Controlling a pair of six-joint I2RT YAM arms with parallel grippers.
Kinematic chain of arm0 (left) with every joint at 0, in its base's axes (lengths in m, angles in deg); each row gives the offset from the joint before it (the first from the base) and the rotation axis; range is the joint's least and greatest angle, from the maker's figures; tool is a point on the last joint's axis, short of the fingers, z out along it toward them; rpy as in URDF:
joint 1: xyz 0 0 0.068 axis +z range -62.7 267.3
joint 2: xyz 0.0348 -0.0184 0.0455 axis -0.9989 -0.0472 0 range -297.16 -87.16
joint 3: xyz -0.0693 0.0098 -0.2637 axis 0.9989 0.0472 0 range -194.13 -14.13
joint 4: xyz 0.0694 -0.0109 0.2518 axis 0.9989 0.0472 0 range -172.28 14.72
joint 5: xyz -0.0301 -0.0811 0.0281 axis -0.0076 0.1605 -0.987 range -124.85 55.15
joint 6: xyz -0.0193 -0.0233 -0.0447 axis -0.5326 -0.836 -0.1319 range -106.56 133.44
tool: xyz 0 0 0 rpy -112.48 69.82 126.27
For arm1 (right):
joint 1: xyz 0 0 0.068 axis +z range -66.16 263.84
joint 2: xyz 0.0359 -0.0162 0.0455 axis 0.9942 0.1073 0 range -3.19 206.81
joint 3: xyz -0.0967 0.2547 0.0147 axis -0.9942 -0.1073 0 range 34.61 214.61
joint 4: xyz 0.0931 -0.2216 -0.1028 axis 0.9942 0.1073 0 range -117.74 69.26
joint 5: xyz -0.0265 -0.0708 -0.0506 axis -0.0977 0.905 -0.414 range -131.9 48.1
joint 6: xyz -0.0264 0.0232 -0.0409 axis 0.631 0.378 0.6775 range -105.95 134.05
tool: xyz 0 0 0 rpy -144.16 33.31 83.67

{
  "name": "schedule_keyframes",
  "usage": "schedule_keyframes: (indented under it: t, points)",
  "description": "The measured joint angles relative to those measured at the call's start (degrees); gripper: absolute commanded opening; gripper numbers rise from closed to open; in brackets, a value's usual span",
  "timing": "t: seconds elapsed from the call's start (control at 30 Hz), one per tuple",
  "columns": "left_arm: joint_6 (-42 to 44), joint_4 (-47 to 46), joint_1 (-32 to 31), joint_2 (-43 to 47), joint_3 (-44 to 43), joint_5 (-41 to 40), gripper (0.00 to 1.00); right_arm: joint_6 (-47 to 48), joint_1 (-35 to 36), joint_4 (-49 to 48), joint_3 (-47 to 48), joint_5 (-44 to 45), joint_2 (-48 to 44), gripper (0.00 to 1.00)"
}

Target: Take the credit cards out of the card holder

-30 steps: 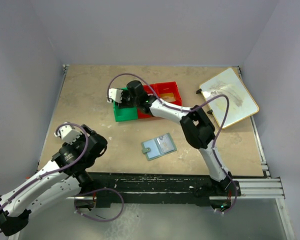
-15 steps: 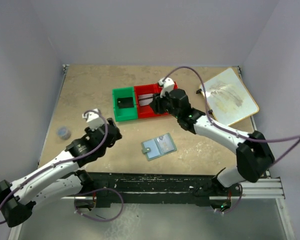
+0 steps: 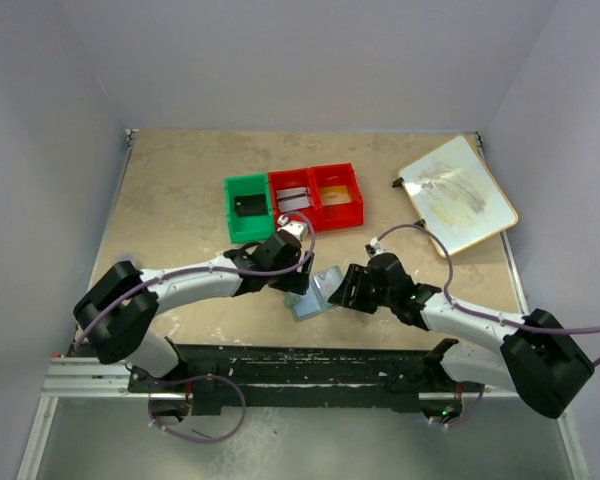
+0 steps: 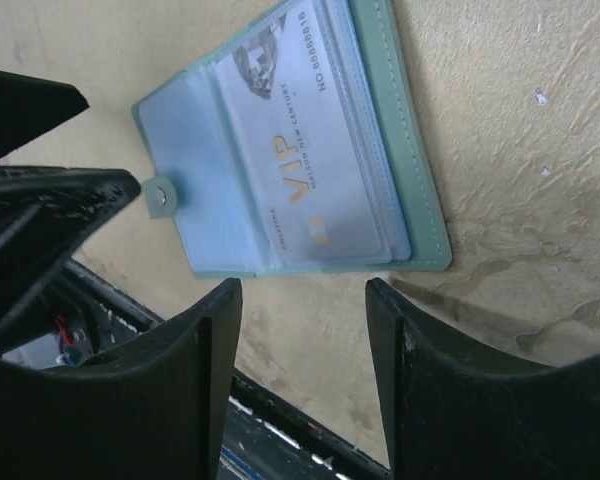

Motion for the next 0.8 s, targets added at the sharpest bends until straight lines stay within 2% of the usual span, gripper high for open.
schedule_keyframes:
  t: [0.2,0.3,0.43,0.57,0.8]
  points:
    - [4.0,-4.2,-0.7,-5.0,-0.4,0.7,0.73,-0.2,-0.2,5.0,5.6,0.4,6.5,0.58]
    - [5.0,-4.6,-0.7,-7.3,-0.5,0.8,0.66,-0.9,-0.6,4.9,5.6,0.0,6.1,0.59]
    - [5.0,-7.5,-0.7,-7.4,0.1,4.4,0.63,-0.9,-3.8,3.6,4.9,-1.5,6.4,0.59]
    - [4.6,-11.0,-2.0,-6.4,2.6,6.5,0.61,0.9,-7.1,3.4,9.2,-3.7,12.2,0.59]
    - [-1.4,-15.1,-10.5,-3.6,6.9,8.0,0.61,7.1,-9.7,0.9,18.4,-4.9,23.0,0.57]
